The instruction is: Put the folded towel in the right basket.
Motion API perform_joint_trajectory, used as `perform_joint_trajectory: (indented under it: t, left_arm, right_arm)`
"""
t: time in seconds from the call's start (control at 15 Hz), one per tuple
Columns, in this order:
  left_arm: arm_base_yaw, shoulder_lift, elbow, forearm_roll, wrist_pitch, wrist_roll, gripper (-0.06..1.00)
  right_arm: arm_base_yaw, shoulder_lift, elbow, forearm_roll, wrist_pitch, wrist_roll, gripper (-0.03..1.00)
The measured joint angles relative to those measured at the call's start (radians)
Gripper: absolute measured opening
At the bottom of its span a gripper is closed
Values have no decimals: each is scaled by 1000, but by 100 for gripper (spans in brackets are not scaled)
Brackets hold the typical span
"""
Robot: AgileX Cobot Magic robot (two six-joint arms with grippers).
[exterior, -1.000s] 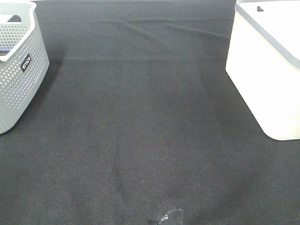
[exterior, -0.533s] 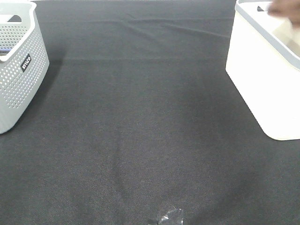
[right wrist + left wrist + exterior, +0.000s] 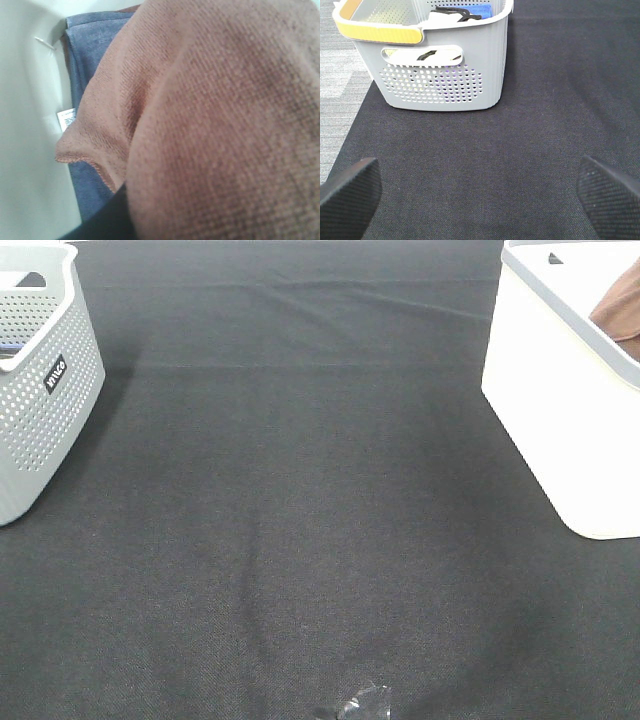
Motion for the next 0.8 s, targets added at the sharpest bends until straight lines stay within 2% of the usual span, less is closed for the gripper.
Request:
perform_joint_trajectory:
  t: [0.07,0.13,0.2,0.27,0.33,0.47,0.8]
  left_arm:
    - [0,0,0,0,0,0,99]
    - [0,0,0,0,0,0,99]
    - [0,0,0,0,0,0,99]
    - [0,0,0,0,0,0,99]
    - [0,0,0,0,0,0,99]
    - [0,0,0,0,0,0,99]
    - [0,0,0,0,0,0,99]
  right_arm:
    - [0,0,0,10,0,0,27]
    - [0,0,0,12,0,0,53]
    - [0,0,0,12,0,0,53]
    - [0,0,0,4,0,-1,83]
    - [0,0,0,-3,0,-1,90]
    - [0,-5,0,-7,-1,-1,95]
    - [6,-90,0,47,0,-35,96]
